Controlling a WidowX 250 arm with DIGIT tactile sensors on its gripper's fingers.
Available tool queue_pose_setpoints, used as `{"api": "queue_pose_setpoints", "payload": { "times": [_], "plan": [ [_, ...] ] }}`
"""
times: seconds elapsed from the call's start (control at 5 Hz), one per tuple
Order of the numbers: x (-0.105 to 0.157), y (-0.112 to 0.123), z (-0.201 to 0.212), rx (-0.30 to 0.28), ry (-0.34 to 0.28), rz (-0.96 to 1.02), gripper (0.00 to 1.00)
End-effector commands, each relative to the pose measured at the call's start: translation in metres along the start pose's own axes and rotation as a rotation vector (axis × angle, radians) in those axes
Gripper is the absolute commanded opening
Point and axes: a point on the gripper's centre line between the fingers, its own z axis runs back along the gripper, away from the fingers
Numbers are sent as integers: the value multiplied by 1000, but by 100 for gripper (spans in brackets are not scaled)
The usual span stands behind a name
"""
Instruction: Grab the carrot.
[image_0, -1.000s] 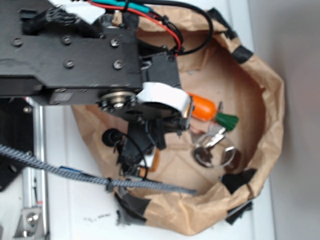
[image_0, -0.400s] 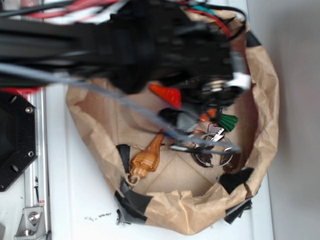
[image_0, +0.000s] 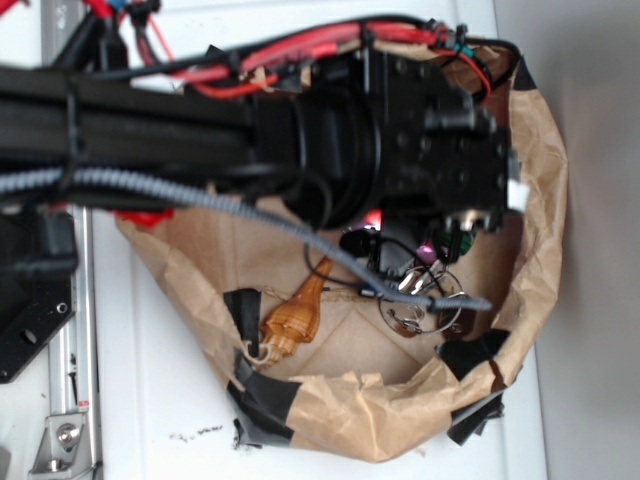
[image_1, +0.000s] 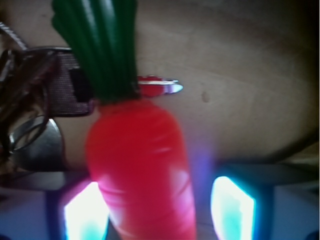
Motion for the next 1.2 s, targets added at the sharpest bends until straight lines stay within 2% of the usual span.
{"api": "queue_pose_setpoints", "payload": {
  "times": [0.0, 0.4, 0.6, 0.8, 1.0],
  "plan": [
    [-4, 0, 24, 29, -54, 32, 0],
    [-21, 26, 120, -112, -159, 202, 0],
    [-36, 33, 167, -123, -174, 371, 0],
    [-43, 26, 175, -121, -177, 447, 0],
    [-45, 23, 166, -97, -148, 510, 0]
  ]
}}
